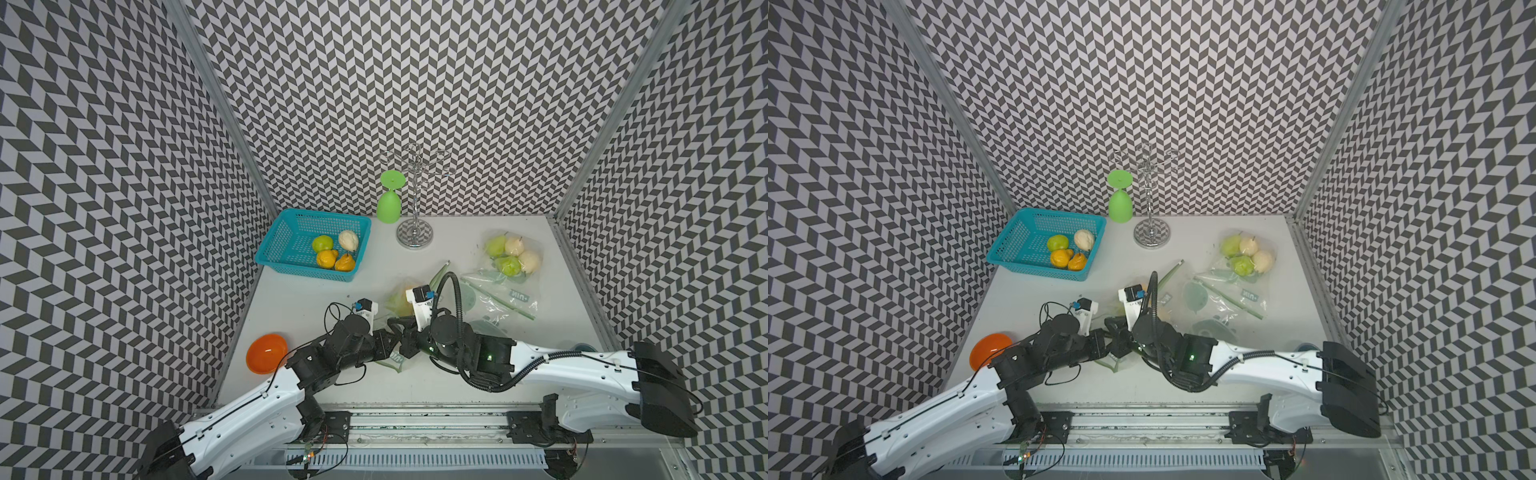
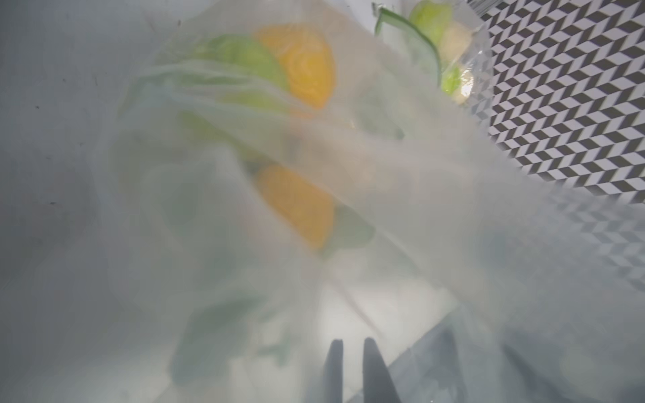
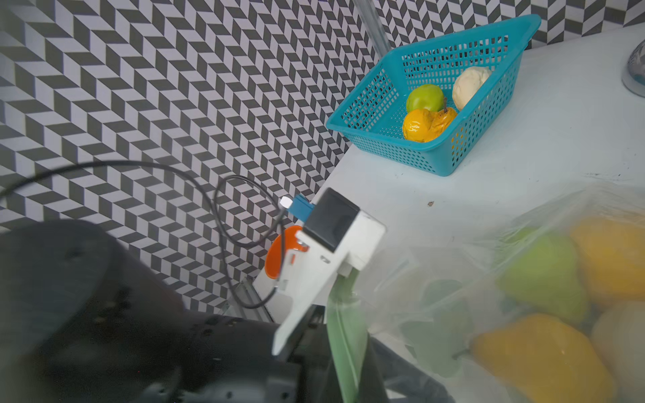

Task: Open the zip-top bag and take out the pear
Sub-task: Open the zipper of the food storage bag at the center of the board, then pick up the pear from the zipper food storage bag.

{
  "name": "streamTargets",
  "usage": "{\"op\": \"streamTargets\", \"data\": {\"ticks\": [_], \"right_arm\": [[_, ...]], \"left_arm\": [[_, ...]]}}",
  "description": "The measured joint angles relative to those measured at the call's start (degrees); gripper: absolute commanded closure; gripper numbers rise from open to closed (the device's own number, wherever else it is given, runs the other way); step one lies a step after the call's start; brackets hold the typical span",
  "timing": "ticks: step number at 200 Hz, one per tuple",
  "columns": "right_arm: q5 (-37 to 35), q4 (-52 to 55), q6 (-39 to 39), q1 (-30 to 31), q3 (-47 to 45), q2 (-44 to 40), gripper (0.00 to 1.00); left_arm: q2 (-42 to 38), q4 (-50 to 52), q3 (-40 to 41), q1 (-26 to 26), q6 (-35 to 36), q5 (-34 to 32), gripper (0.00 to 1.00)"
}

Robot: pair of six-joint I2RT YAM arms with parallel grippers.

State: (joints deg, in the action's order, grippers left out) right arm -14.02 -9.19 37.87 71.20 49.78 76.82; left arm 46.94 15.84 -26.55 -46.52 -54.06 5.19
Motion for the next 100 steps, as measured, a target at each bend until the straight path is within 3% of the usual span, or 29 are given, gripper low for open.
{"op": "streamTargets", "data": {"ticks": [23,34,42,64,83,100], "right_arm": [[1.3,-0.1,2.8,0.0,-0.5,-0.2,0.93],[2.2,0.0,4.5,0.0,-1.0,-0.4,0.79],[3.2,-0.1,5.7,0.0,-1.2,-0.5,0.63],[6.1,0.9,7.7,-0.9,-1.2,-2.1,0.43],[9.5,2.9,8.5,-3.8,-1.2,-5.6,0.39],[13.9,4.1,8.5,-10.5,-0.9,-8.7,0.44]], "left_arm": [[5.0,-3.4,1.7,3.9,0.6,-1.2,0.82],[6.1,-4.3,2.3,5.7,1.0,-2.1,0.78],[6.5,-4.8,2.4,6.9,1.7,-3.1,0.78],[6.9,-6.5,2.7,10.4,3.3,-4.3,0.75],[7.6,-8.3,3.4,12.5,4.6,-4.3,0.69],[7.4,-10.5,5.0,12.9,5.1,-4.0,0.59]]}}
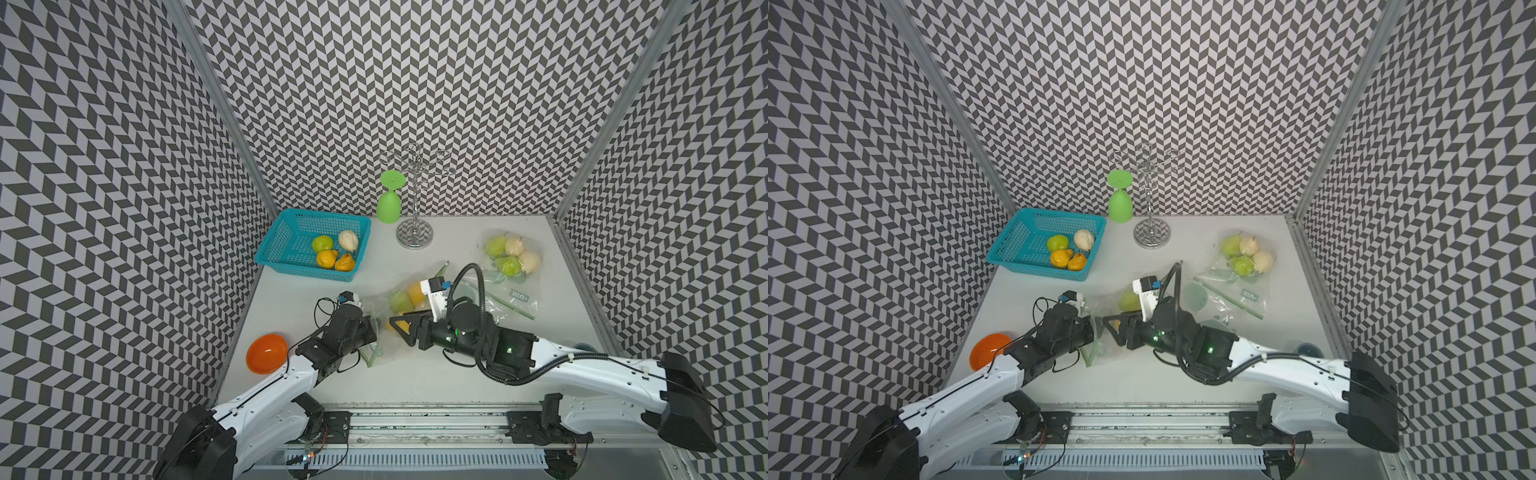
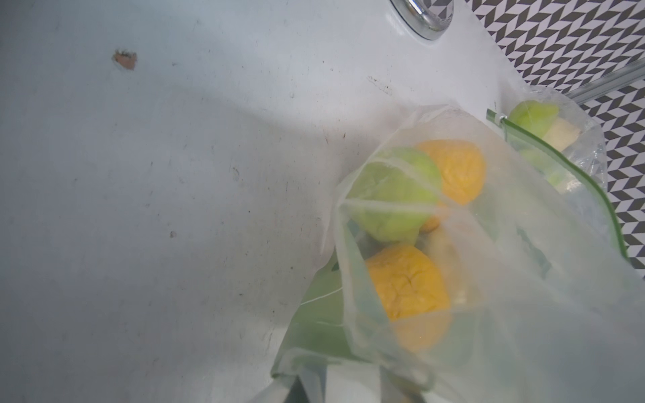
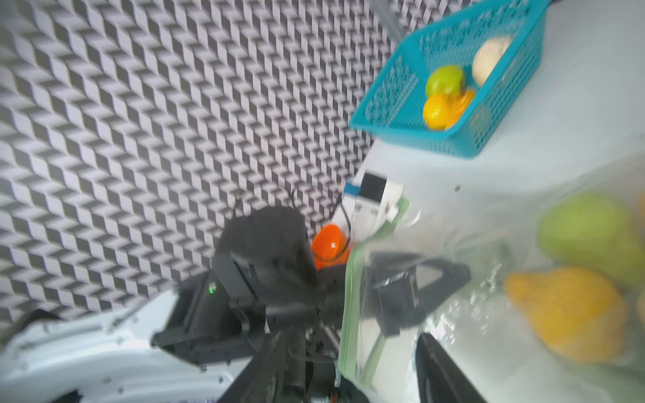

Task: Open the zip-top bag and take out the pear
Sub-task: Pick up the pear from the zipper food storage bag.

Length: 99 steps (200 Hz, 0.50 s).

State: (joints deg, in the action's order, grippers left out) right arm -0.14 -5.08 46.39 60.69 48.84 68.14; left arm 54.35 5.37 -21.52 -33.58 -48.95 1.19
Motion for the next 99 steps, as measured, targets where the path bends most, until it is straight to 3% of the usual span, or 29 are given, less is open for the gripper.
{"op": "streamTargets", "data": {"ticks": [21,39,72,99], "right_arm": [[4.6,1.8,-1.9,-9.6,2.9,1.7,0.66],[7.9,3.5,-4.8,-14.5,7.8,9.1,0.83],[11.7,8.0,-9.9,-15.3,16.0,26.1,0.93],[11.5,11.3,-11.7,-14.4,16.6,33.6,0.95]], "left_arm": [[-1.2,-2.2,1.7,0.0,1.1,1.3,0.45],[-1.6,-3.6,1.7,0.0,1.8,2.0,0.36],[-1.4,-5.1,1.7,0.0,3.3,3.1,0.31],[1.0,-6.1,1.5,0.0,4.7,4.3,0.30]]}}
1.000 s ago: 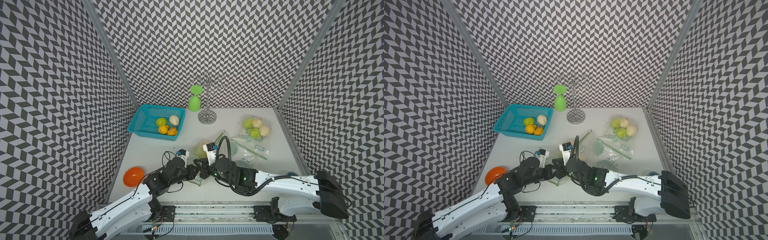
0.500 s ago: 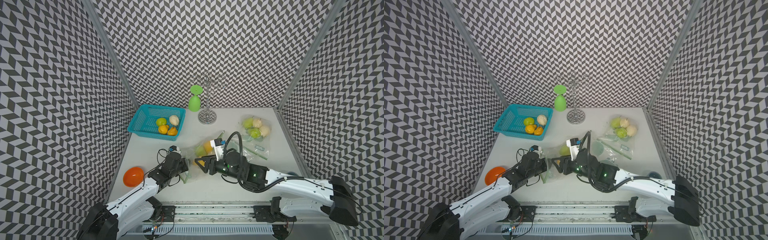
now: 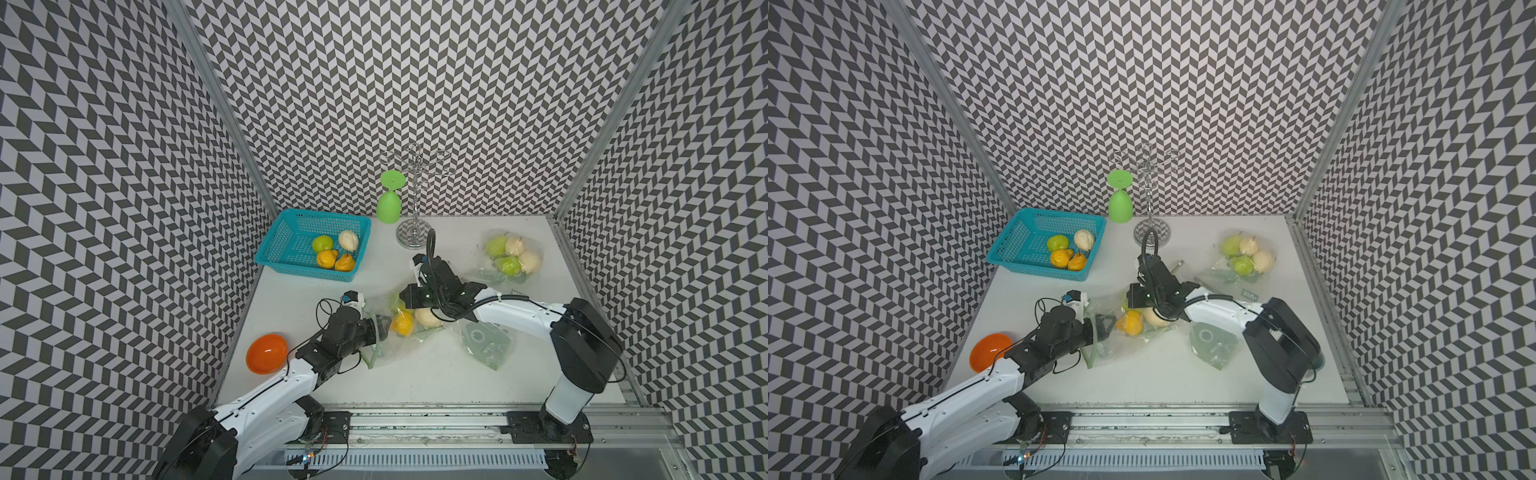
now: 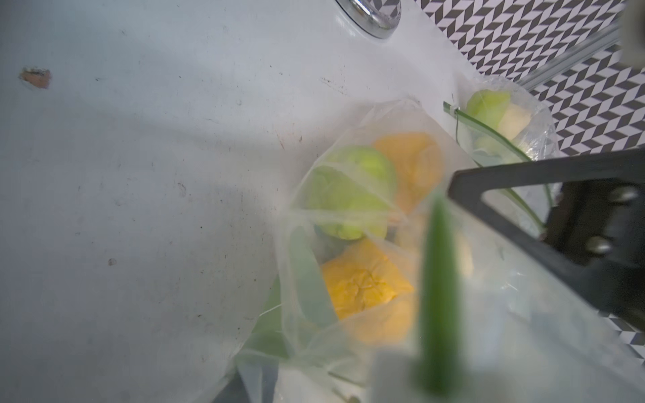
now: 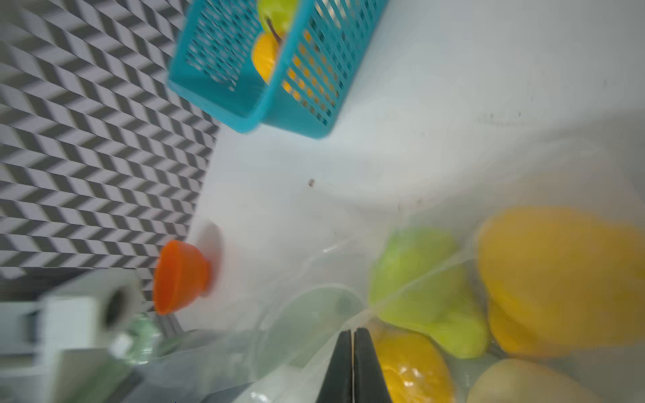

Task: Open the zip-top bag and take out the pear
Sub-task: Pick up the pear from the zipper food storage bag.

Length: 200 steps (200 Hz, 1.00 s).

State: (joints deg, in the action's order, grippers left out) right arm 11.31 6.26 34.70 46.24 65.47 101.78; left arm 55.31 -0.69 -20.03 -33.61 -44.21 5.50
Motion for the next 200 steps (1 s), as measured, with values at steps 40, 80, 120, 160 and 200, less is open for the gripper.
{"op": "streamTargets", "data": {"ticks": [40,80,120,160,200], "right_arm": [[-2.4,1.3,-1.3,1.3,-1.2,2.5,0.97],[-4.1,0.1,-1.5,1.9,-2.8,2.5,0.97],[-5.9,1.1,-1.7,1.5,-3.9,-0.4,0.91],[-6.1,2.3,-2.4,0.8,-3.3,-4.9,0.94],[-5.1,0.9,-2.1,0.8,-5.6,-2.6,0.98]], "left_arm": [[4.6,-0.2,-1.4,0.0,2.2,0.9,0.30],[7.2,-0.7,-1.7,-0.2,3.0,1.7,0.30],[7.2,-1.0,-1.7,-0.3,3.3,2.3,0.30],[6.9,-1.0,-1.6,-0.5,3.5,2.4,0.30],[6.4,-1.5,-1.6,-0.5,3.5,3.4,0.28]]}}
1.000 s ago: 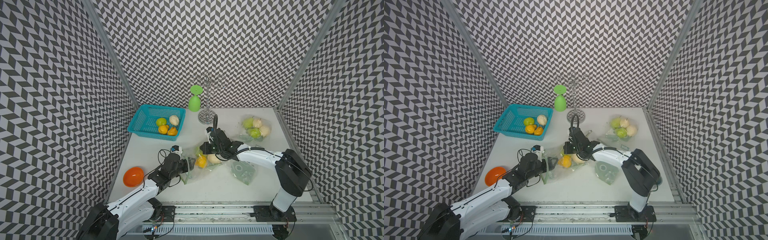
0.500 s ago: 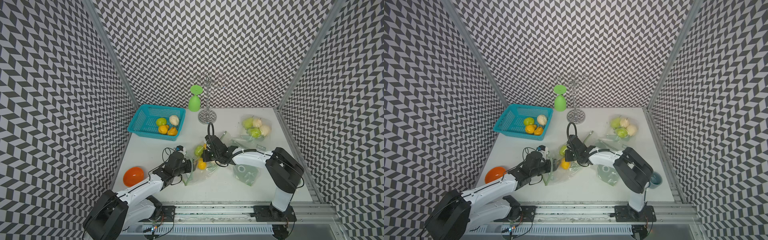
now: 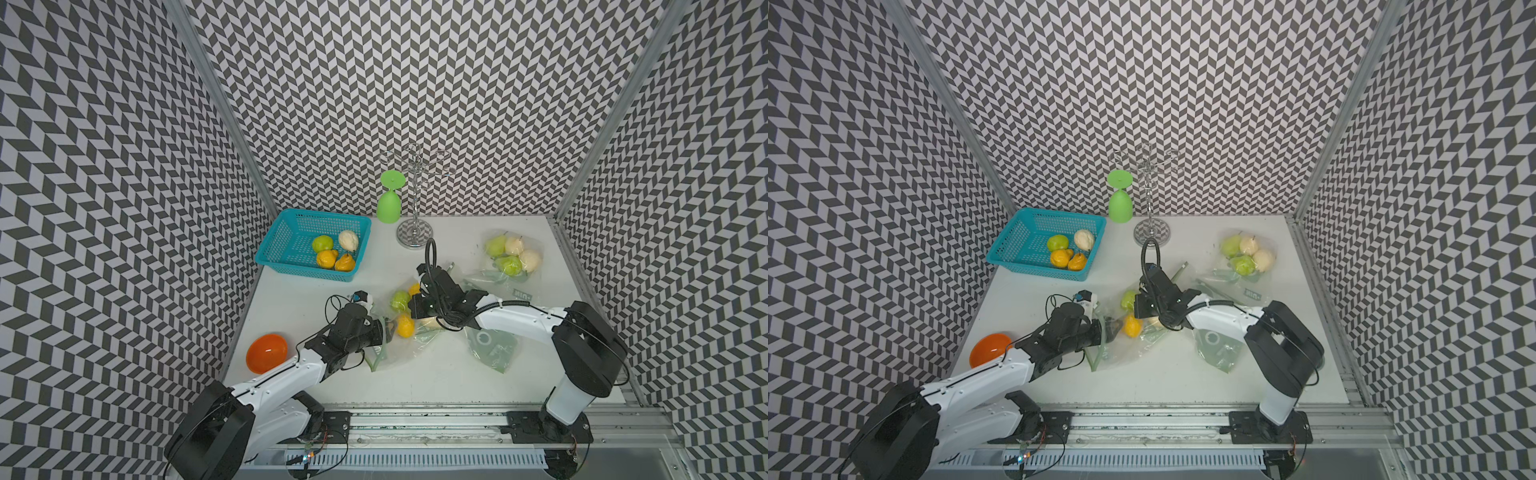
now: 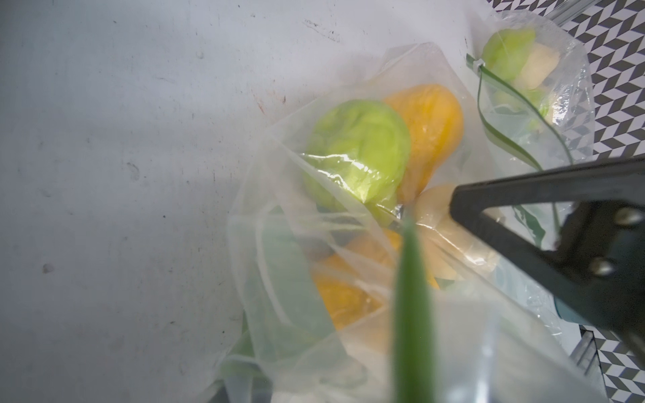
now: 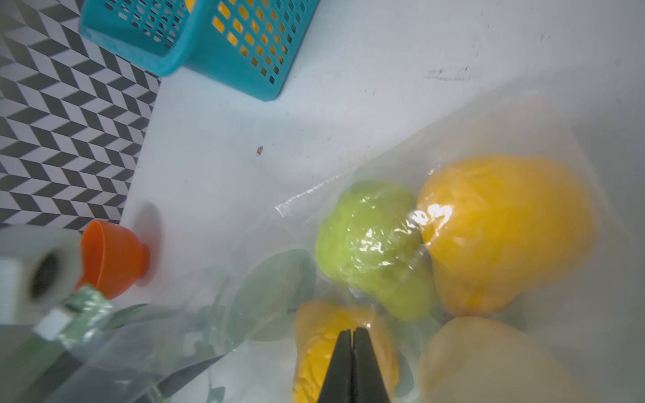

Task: Open the zip-top bag and take out the pear
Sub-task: Pick up the pear from the zipper food storage bag.

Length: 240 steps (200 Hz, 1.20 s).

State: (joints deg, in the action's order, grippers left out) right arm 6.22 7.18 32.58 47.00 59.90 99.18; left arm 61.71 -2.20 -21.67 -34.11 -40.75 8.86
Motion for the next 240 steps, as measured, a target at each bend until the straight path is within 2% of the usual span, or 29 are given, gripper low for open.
{"op": "streamTargets", "data": {"ticks": [51,65,96,149,180,218,240], "right_arm": [[1.7,-3.0,-0.3,0.5,-0.4,5.6,1.00],[2.0,-3.7,-0.5,0.6,-0.4,5.9,1.00],[2.5,-5.2,-1.5,0.4,-0.4,6.3,1.00],[3.9,-7.6,-3.5,0.5,0.4,7.9,1.00],[4.6,-8.7,-4.4,0.5,0.6,8.4,1.00],[7.9,-11.7,-4.3,0.5,0.6,9.0,1.00],[9.6,-13.6,-3.7,0.4,-0.2,9.0,1.00]], "left_arm": [[3.7,0.5,-0.7,0.0,1.7,1.9,0.28],[6.1,1.0,-1.6,-0.3,2.5,2.4,0.22],[8.7,1.0,-3.0,-1.9,3.7,2.4,0.16],[11.4,3.5,-5.6,-4.3,4.2,0.8,0.10],[14.1,5.5,-8.2,-5.2,5.3,0.1,0.04],[17.1,9.0,-11.3,-7.6,7.2,-3.0,0.05],[18.1,10.5,-12.7,-8.4,8.3,-4.7,0.14]]}}
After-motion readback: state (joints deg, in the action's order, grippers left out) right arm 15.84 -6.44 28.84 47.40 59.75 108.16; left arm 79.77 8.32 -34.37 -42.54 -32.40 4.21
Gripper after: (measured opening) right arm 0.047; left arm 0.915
